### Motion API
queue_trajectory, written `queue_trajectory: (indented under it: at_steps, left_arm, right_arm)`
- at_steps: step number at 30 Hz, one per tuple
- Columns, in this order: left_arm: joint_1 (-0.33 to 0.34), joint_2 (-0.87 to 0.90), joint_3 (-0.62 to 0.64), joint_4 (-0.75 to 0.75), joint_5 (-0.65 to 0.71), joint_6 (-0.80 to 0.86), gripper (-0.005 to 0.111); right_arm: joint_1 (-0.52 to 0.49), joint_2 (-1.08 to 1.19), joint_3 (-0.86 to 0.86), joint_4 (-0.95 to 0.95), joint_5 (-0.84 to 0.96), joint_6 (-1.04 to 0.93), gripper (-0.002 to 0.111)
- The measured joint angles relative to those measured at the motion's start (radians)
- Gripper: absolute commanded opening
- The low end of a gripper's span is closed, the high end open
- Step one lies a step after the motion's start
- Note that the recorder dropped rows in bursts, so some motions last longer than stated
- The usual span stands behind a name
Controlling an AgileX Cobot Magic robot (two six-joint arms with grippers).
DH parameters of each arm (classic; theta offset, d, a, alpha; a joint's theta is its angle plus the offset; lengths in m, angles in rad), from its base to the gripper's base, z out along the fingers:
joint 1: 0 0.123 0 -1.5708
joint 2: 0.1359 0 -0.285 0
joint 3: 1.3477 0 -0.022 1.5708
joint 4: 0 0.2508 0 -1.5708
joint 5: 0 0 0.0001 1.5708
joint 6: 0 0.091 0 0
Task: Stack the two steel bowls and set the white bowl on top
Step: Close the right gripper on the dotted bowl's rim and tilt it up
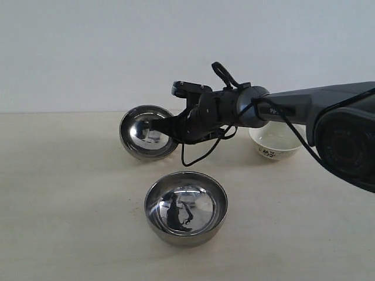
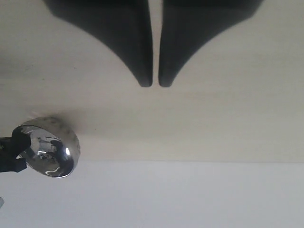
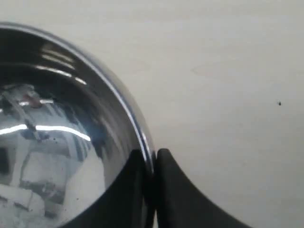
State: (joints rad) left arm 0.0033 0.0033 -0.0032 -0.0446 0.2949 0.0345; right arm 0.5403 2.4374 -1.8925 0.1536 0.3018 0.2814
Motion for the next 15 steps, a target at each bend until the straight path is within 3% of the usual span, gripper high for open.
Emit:
queue_trajectory:
  at_steps: [15]
  left_arm:
    - [0.000, 0.000, 0.000, 0.000, 0.000, 0.000, 0.004]
  right_arm:
    - [0.000, -0.037, 0.000, -0.007, -0.001, 0.000, 0.000]
